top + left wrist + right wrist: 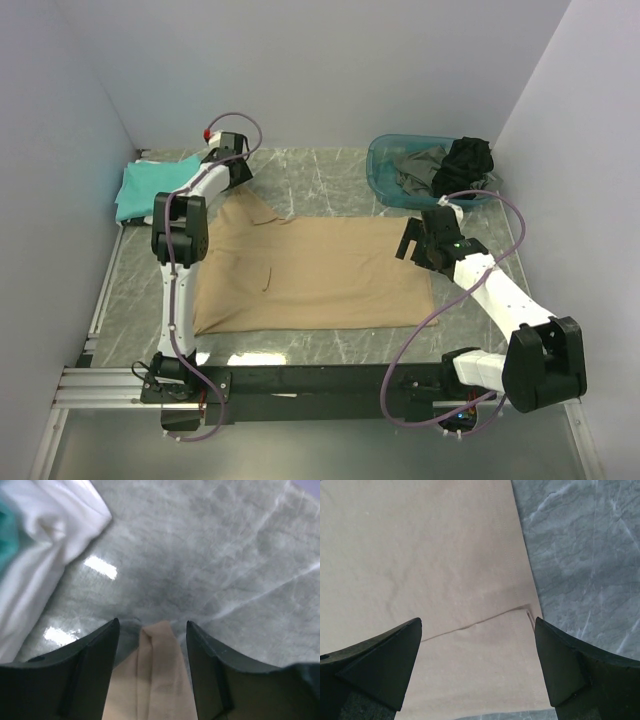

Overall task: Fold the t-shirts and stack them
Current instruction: Fold the tshirt

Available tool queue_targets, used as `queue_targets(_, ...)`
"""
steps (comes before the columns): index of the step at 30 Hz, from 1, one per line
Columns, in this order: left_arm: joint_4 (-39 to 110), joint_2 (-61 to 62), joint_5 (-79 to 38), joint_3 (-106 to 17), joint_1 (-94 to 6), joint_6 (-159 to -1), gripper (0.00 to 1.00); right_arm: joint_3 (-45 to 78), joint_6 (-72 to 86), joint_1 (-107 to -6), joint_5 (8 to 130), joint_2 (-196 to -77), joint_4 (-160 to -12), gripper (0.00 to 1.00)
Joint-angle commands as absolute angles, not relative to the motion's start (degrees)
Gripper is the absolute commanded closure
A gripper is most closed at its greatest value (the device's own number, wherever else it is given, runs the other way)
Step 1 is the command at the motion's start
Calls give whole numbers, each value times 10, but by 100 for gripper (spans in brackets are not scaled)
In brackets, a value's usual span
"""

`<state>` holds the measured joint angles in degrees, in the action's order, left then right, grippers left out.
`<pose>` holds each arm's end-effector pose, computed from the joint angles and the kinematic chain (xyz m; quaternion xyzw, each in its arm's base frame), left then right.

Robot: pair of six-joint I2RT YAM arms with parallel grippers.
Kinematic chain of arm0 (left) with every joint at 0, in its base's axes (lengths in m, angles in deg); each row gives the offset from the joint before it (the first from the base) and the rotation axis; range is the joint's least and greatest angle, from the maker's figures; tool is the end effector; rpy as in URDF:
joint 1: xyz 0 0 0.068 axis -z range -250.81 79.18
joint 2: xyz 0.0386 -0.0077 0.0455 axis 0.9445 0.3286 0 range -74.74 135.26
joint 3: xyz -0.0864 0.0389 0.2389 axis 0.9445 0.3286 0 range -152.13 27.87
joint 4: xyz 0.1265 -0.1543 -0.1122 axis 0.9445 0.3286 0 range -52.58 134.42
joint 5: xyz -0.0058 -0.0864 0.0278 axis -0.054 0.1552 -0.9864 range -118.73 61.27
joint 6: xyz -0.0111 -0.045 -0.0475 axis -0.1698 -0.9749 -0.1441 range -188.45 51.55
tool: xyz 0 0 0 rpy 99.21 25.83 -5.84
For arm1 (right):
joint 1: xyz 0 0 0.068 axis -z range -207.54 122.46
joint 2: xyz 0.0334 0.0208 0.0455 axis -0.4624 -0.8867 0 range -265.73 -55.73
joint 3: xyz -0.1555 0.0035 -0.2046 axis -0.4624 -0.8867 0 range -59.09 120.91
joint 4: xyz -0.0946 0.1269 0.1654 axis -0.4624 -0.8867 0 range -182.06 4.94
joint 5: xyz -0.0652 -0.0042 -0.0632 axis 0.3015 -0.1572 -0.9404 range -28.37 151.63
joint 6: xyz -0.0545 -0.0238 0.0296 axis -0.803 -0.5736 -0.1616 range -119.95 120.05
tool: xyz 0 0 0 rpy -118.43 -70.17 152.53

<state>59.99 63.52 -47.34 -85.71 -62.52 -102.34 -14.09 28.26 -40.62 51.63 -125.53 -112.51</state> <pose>0.5018 -0.0562 0.1542 -0.2610 0.8831 0.0111 0.3897 0.2235 0.0425 0.2127 0.1520 0.9307 0.0364 0.3306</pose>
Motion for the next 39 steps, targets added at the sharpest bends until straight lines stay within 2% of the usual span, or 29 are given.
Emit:
queue_targets(1,600,603,-463,-834,-626,-1026,39,-118,275,-401,503,-1258,-1110,0)
queue_targets(6,596,576,-466,-788,-626,-1033,43,-122,275,-398,504,-1255,-1107,0)
queue_targets(15,597,553,-453,-779,-626,-1033,65,-124,276,-394,502,-1262,-1106,0)
queue_targets(17,605,555,-453,-789,-625,-1031,78,-123,276,-393,499,-1265,-1106,0)
queue_targets(18,607,555,-455,-793,-625,-1030,91,-123,276,-393,495,-1267,-1107,0)
queue_targets(19,607,554,-456,-794,-624,-1027,97,-123,276,-392,494,-1267,-1106,0)
queue_targets(20,606,552,-459,-795,-625,-1026,99,-122,276,-393,493,-1269,-1107,0)
queue_targets(32,575,476,-468,-724,-622,-1018,100,-45,294,-392,464,-1342,-1107,1)
queue_targets(39,596,434,-473,-673,-619,-1066,100,84,306,-393,400,-1492,-1126,2)
